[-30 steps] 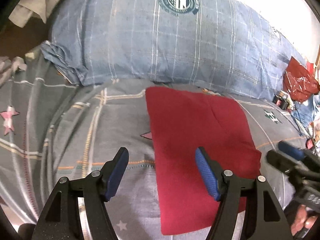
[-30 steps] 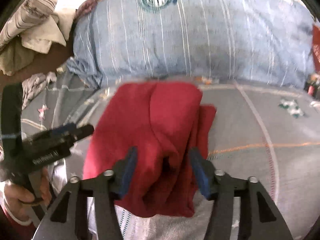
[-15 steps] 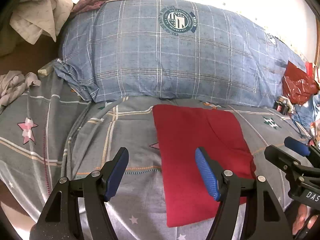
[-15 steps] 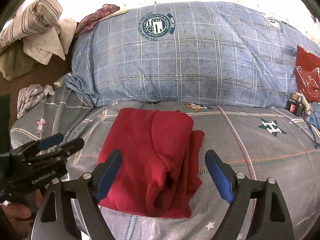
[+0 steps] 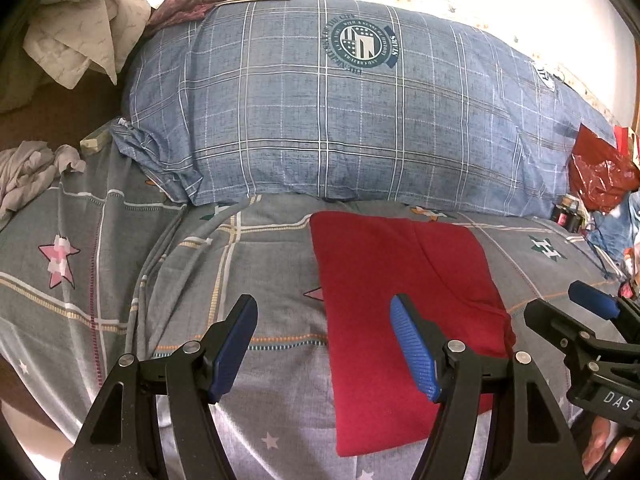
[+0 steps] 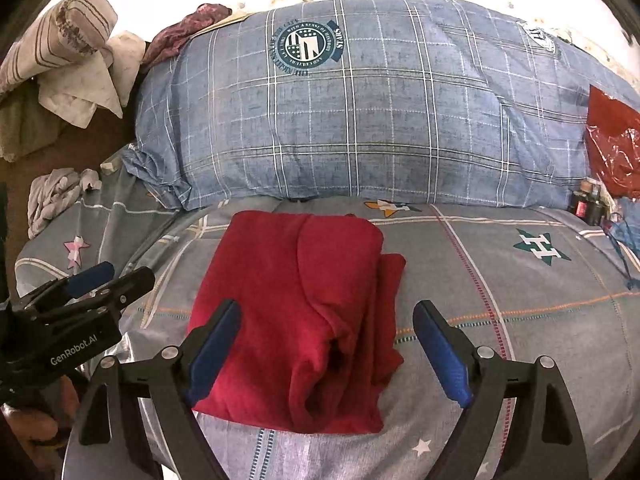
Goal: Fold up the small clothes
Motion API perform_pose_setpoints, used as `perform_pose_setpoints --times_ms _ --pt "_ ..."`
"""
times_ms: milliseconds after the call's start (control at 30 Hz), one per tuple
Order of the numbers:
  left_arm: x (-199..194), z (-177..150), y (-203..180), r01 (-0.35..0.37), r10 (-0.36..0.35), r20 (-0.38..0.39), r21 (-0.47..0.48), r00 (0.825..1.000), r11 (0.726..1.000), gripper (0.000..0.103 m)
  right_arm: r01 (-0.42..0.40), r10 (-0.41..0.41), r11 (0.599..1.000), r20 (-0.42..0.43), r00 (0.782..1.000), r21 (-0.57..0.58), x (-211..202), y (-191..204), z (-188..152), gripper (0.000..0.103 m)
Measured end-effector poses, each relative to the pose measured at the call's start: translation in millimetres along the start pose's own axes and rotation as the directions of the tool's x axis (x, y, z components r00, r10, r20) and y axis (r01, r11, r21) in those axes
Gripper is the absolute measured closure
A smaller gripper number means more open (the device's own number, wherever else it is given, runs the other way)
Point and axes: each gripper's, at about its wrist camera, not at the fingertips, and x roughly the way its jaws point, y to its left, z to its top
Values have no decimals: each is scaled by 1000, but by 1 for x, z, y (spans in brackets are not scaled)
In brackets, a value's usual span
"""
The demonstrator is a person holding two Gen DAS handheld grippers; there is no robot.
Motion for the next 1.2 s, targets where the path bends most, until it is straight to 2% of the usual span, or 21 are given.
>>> perform_pose_setpoints --times_ms 1200 --pt "26 0 -6 -2 3 -30 12 1000 1000 35 3 -3 1000 -57 998 -10 24 0 -1 14"
